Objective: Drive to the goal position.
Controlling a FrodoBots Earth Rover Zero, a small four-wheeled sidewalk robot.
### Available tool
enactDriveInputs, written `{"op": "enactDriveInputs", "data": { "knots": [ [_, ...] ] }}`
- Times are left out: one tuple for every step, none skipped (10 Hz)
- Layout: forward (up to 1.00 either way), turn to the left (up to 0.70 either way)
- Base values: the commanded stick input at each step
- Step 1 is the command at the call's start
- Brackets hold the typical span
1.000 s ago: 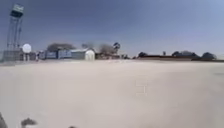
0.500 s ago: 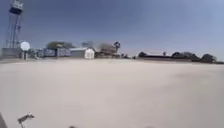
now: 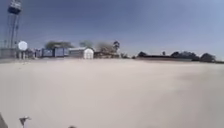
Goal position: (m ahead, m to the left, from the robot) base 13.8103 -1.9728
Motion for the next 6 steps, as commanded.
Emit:
{"op": "enactDriveInputs", "data": {
  "knots": [
    [1.0,0.0],
    [1.0,0.0],
    [1.0,0.0],
    [1.0,0.0],
    [1.0,0.0],
    [1.0,0.0]
  ]
}}
